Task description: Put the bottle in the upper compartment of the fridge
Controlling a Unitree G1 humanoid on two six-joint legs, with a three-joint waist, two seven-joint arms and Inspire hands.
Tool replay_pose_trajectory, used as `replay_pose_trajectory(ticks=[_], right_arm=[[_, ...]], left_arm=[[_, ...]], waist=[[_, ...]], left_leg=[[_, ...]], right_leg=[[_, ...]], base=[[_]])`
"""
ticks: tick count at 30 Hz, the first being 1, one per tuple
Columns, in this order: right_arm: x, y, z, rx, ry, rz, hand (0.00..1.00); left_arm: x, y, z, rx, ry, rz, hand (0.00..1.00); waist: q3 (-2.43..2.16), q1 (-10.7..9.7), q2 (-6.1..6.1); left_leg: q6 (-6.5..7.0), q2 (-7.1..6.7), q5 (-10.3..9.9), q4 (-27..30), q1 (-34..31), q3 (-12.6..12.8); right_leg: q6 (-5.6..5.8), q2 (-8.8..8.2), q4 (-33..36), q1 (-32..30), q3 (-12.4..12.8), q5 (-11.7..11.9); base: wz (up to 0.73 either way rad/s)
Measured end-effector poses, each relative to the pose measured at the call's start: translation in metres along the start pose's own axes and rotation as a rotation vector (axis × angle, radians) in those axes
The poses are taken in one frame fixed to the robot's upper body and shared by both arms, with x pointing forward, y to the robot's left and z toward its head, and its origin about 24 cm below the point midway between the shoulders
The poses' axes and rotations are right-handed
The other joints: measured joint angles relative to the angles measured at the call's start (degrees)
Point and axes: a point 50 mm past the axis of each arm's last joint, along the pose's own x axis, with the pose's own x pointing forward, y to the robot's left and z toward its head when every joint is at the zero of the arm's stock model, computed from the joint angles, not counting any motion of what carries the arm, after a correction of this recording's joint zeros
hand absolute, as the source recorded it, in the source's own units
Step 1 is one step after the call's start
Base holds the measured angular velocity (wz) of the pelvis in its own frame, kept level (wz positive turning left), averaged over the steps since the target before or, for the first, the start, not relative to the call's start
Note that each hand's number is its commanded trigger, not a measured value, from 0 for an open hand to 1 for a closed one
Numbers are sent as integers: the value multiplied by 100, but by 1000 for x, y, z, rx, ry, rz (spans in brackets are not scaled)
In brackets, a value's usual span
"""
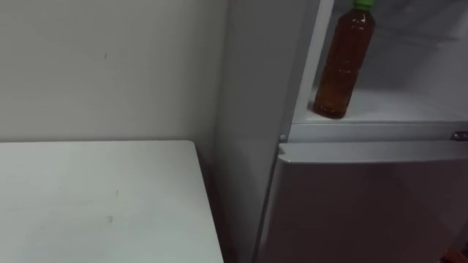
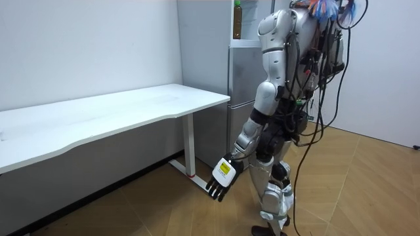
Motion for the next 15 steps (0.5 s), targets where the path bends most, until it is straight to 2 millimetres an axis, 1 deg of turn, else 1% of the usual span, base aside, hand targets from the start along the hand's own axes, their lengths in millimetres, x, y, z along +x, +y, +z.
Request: replay_pose_trajectory(ticks=[1,4,6,9,11,13,15], right_arm=[[-1,3,9,21,-29,-2,0],[-6,10,21,37,-88,-4,0],[-7,16,26,5,-141,-7,0],[-11,20,37,11,-191,-17,0],[-16,25,45,12,-239,-8,0],[-25,37,58,6,-326,35,0],[-31,43,67,16,-370,70,0]], left_arm=[[0,1,-1,2,3,5,0],[0,0,2,10,-3,5,0],[0,0,2,19,-4,6,0],[0,0,-1,20,3,7,0],[0,1,-3,22,12,7,0],[-1,1,-4,25,17,7,0],[0,0,-3,26,14,5,0]], waist=[[-1,2,2],[-3,9,24],[-2,11,32],[-8,-8,29],[-15,-38,32],[-23,-65,47],[-23,-57,50]], left_leg=[[0,0,0,-1,4,6],[-2,6,0,-11,8,58],[-3,10,0,-13,-4,118],[-5,12,0,-12,-38,130],[-5,12,0,-13,-45,130],[-5,12,0,-14,-47,130],[-7,12,0,-13,-45,129]], right_leg=[[0,3,-7,5,3,0],[0,15,-5,-13,30,0],[0,25,-2,-50,66,0],[0,27,13,-94,73,0],[0,29,13,-102,77,0],[-1,34,6,-103,85,3],[-1,34,9,-102,82,3]], base=[[0],[-5],[-14],[-5],[0],[0],[0]])
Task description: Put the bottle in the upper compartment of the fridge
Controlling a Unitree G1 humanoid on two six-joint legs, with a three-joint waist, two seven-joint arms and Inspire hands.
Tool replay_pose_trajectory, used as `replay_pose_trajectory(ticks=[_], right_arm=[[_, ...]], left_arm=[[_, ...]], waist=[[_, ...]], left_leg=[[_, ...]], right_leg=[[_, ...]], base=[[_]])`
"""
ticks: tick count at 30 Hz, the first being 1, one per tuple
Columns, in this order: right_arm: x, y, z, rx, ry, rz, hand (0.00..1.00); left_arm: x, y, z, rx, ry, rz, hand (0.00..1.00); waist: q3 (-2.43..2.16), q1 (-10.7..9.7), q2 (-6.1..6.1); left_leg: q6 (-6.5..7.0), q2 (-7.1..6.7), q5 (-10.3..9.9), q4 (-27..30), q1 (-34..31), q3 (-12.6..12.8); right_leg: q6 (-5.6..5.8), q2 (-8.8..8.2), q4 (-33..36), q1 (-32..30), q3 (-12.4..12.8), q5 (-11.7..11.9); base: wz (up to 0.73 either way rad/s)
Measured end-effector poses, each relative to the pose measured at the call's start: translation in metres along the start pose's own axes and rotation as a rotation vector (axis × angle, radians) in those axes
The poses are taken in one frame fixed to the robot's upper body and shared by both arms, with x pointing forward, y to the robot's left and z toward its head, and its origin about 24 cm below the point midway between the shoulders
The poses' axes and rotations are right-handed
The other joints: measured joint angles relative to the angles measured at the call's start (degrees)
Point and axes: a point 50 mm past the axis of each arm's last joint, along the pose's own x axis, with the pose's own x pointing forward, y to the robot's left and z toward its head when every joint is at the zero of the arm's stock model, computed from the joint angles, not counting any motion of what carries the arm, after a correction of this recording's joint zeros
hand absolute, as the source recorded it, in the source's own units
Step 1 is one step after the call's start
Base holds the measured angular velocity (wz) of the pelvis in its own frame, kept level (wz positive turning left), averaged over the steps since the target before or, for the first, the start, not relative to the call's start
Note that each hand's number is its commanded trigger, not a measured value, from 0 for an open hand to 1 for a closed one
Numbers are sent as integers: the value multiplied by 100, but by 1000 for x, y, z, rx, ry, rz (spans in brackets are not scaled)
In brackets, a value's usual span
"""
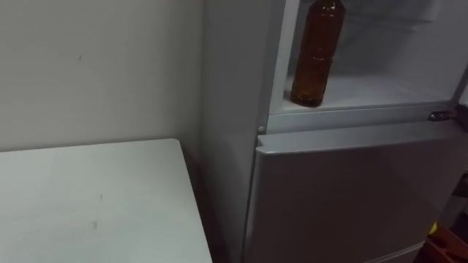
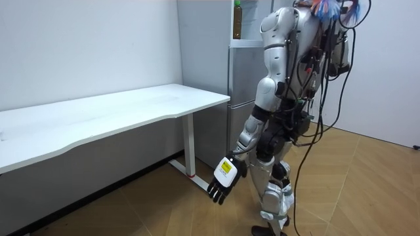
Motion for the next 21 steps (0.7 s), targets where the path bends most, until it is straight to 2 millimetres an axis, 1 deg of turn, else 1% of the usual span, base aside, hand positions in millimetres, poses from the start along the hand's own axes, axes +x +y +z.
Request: replay_pose_trajectory(ticks=[11,13,18,20,21], right_arm=[[-3,4,4,-1,3,26,0],[-5,7,4,-7,2,41,0],[-7,10,5,-40,-24,60,0],[-7,12,7,-59,-51,87,0],[-8,14,12,-64,-81,108,0]], left_arm=[[0,1,-1,2,5,17,0],[0,1,-1,2,6,17,0],[0,1,0,2,3,17,0],[1,1,0,3,2,19,0],[1,2,0,4,2,21,0]], waist=[[-4,0,-6],[-8,1,-31],[-4,28,-69],[-7,43,-107],[-7,72,-148]], left_leg=[[-6,-19,18,14,-70,22],[-8,-25,16,26,-67,40],[-13,-18,15,74,-79,41],[-19,-9,15,92,-72,41],[-29,-1,19,100,-68,41]], right_leg=[[-36,-28,123,-136,-4,-51],[-39,-40,185,-165,-5,-86],[-51,-48,194,-166,-24,-110],[-59,-40,192,-151,-19,-114],[-64,-30,184,-140,-12,-115]], base=[[-1],[-4],[0],[0],[0]])
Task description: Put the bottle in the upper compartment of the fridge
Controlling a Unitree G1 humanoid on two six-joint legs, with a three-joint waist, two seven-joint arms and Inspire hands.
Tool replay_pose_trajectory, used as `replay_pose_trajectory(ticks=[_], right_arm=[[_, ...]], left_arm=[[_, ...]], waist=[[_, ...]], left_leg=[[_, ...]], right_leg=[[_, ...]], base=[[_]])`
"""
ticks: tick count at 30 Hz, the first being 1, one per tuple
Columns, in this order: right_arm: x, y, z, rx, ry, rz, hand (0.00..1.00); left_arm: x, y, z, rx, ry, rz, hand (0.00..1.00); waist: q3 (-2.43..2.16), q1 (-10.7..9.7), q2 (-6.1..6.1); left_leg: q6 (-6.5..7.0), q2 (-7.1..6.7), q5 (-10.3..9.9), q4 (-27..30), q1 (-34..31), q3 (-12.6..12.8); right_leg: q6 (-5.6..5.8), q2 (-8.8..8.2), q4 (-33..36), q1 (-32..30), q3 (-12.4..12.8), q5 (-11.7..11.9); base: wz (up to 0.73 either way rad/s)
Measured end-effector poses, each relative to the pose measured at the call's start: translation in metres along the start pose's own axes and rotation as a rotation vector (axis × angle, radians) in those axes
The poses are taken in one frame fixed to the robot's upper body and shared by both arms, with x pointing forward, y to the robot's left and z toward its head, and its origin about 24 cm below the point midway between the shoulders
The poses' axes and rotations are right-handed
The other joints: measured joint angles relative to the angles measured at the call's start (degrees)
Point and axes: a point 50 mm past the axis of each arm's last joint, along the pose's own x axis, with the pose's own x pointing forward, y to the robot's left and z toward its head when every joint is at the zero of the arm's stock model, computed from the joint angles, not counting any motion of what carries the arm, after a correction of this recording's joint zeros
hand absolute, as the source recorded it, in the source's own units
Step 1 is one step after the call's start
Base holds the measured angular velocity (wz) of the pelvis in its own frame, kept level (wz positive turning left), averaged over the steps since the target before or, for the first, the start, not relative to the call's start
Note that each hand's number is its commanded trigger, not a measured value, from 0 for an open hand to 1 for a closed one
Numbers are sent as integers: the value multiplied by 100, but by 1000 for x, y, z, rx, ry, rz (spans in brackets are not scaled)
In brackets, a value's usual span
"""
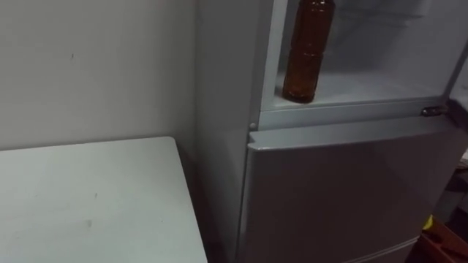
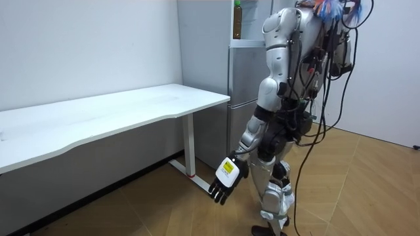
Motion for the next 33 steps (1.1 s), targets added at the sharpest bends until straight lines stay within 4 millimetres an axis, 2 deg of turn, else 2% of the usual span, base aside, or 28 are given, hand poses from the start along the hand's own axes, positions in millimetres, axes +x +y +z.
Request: replay_pose_trajectory(ticks=[4,6,10,13,22,26,33], right_arm=[[4,8,33,21,-160,96,0],[6,11,42,35,-208,130,0],[2,16,60,110,-302,187,0],[-2,20,64,120,-325,240,0],[-9,31,62,123,-320,338,0],[-11,35,61,120,-316,376,0],[-13,37,61,97,-334,413,0]], left_arm=[[0,-1,-1,3,8,-4,0],[1,-1,-1,5,11,-3,0],[0,-4,1,25,0,-15,0],[0,-5,1,40,-2,-20,0],[1,-9,11,62,-32,-32,0],[1,-10,14,65,-39,-36,0],[1,-10,7,79,-9,-35,0]], waist=[[18,141,-83],[29,180,-121],[-9,328,-103],[-14,416,-87],[-18,438,34],[-18,442,33],[-18,449,38]], left_leg=[[-34,81,-9,72,-16,-8],[-46,117,-11,88,-13,-49],[-63,173,-11,98,-17,-94],[-73,193,-20,88,-10,-112],[-82,198,-25,49,0,-254],[-85,199,-23,57,3,-254],[-85,195,-25,68,-8,-253]], right_leg=[[-32,58,-223,117,-12,100],[-47,70,-346,204,-42,149],[-63,107,-619,360,-138,263],[-58,136,-730,425,-171,334],[-55,148,-737,508,-183,342],[-55,148,-719,511,-179,342],[-55,140,-710,497,-178,342]], base=[[0],[10],[9],[5],[7],[0],[0]])
